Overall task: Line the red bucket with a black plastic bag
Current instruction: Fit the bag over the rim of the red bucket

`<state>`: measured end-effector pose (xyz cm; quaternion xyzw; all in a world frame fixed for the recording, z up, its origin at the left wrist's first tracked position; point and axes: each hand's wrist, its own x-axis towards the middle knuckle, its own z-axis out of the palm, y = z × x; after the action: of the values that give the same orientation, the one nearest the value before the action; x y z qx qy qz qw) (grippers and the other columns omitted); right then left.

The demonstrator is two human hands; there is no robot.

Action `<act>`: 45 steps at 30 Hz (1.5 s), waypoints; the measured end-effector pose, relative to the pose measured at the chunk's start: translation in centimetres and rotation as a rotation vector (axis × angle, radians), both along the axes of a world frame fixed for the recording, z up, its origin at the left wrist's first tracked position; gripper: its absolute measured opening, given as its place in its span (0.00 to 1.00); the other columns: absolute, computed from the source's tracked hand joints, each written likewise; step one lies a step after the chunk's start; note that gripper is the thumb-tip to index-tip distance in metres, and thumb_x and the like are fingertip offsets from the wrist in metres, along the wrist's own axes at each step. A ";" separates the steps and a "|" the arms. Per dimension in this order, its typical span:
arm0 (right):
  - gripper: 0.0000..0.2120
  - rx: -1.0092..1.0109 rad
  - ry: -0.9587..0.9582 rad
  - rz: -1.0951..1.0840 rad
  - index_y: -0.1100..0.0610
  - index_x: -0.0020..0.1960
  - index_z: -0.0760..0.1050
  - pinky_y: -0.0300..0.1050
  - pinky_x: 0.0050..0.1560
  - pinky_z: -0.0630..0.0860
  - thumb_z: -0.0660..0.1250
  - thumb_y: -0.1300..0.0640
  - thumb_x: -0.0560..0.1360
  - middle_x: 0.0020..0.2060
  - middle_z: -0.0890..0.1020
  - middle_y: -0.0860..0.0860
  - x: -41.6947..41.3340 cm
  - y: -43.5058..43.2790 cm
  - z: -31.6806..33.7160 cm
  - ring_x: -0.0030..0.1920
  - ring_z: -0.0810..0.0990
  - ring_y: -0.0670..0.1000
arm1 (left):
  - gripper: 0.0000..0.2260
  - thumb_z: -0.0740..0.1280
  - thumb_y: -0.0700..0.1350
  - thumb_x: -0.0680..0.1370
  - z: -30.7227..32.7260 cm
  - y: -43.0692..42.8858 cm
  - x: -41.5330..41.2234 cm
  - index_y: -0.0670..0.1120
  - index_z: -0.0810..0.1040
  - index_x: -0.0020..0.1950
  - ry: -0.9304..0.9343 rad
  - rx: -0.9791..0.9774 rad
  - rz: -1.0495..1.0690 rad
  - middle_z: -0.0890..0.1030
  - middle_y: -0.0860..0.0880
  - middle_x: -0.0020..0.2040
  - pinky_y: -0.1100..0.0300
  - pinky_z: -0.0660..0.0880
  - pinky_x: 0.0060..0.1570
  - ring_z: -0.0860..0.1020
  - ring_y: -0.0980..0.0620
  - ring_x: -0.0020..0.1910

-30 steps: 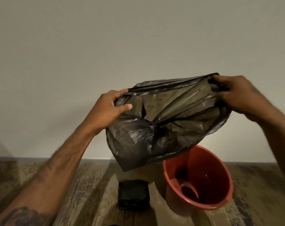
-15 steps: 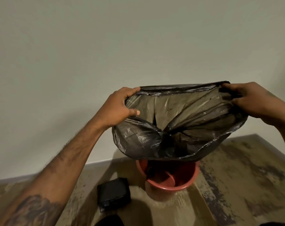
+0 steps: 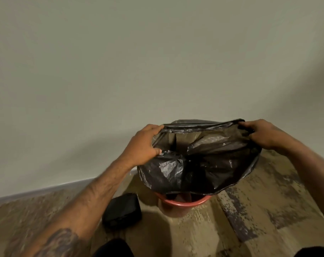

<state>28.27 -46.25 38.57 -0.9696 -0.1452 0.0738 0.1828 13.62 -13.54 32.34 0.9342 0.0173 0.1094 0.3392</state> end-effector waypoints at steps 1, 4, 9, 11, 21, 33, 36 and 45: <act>0.24 -0.025 0.014 0.004 0.55 0.72 0.72 0.51 0.53 0.74 0.59 0.68 0.77 0.62 0.78 0.60 0.5 -0.2 -0.6 0.55 0.76 0.59 | 0.39 0.75 0.38 0.70 -0.9 -0.3 0.2 0.50 0.64 0.78 0.023 0.010 -0.009 0.71 0.49 0.71 0.59 0.68 0.66 0.72 0.50 0.66; 0.23 -0.100 0.050 0.010 0.55 0.71 0.73 0.49 0.52 0.71 0.59 0.67 0.77 0.61 0.79 0.60 1.5 -0.9 -2.3 0.52 0.75 0.57 | 0.39 0.73 0.38 0.71 -3.7 -1.4 0.7 0.51 0.61 0.79 0.076 0.037 -0.038 0.69 0.50 0.73 0.57 0.69 0.68 0.72 0.49 0.68; 0.26 -0.190 0.109 0.014 0.55 0.73 0.69 0.50 0.57 0.72 0.59 0.68 0.76 0.66 0.76 0.61 2.5 -1.1 -5.5 0.62 0.75 0.62 | 0.39 0.73 0.44 0.73 -8.1 -2.6 1.3 0.52 0.59 0.80 0.122 0.065 -0.004 0.66 0.51 0.76 0.57 0.66 0.70 0.70 0.49 0.70; 0.29 -0.183 0.101 0.023 0.54 0.74 0.69 0.49 0.59 0.72 0.59 0.69 0.74 0.67 0.75 0.61 2.8 -0.4 -7.1 0.64 0.75 0.62 | 0.36 0.73 0.51 0.75 -9.4 -2.1 1.5 0.51 0.60 0.80 0.134 0.033 0.043 0.66 0.52 0.76 0.55 0.65 0.70 0.69 0.49 0.71; 0.27 -0.187 -0.213 0.262 0.58 0.78 0.59 0.51 0.71 0.67 0.59 0.61 0.79 0.76 0.65 0.58 5.8 4.5 -15.8 0.73 0.69 0.59 | 0.27 0.64 0.49 0.81 -12.8 1.9 5.6 0.48 0.61 0.79 0.140 0.050 0.221 0.66 0.50 0.77 0.51 0.67 0.70 0.70 0.48 0.72; 0.16 -0.327 -0.022 0.253 0.58 0.66 0.70 0.50 0.61 0.72 0.57 0.59 0.80 0.63 0.77 0.59 11.6 7.6 -22.6 0.62 0.76 0.59 | 0.16 0.56 0.45 0.84 -17.6 4.3 12.2 0.47 0.75 0.70 0.307 0.043 0.279 0.77 0.43 0.69 0.53 0.69 0.61 0.74 0.42 0.67; 0.14 -0.237 0.070 0.169 0.59 0.63 0.74 0.49 0.56 0.72 0.57 0.61 0.79 0.61 0.79 0.60 12.6 8.2 -23.4 0.59 0.77 0.60 | 0.17 0.57 0.44 0.84 -17.8 4.0 13.0 0.47 0.74 0.71 0.338 -0.020 0.294 0.77 0.42 0.69 0.52 0.69 0.63 0.75 0.41 0.66; 0.16 -0.042 0.372 0.023 0.67 0.60 0.79 0.46 0.53 0.71 0.57 0.68 0.78 0.60 0.80 0.64 14.0 8.0 -23.7 0.55 0.78 0.60 | 0.13 0.60 0.38 0.81 -17.2 4.3 14.9 0.34 0.82 0.54 0.489 -0.386 0.402 0.81 0.39 0.48 0.52 0.74 0.48 0.77 0.44 0.47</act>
<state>42.24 -38.29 14.91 -0.9411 -0.1185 0.2566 0.1855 28.49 -9.22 15.16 0.8294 0.3013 -0.0578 0.4668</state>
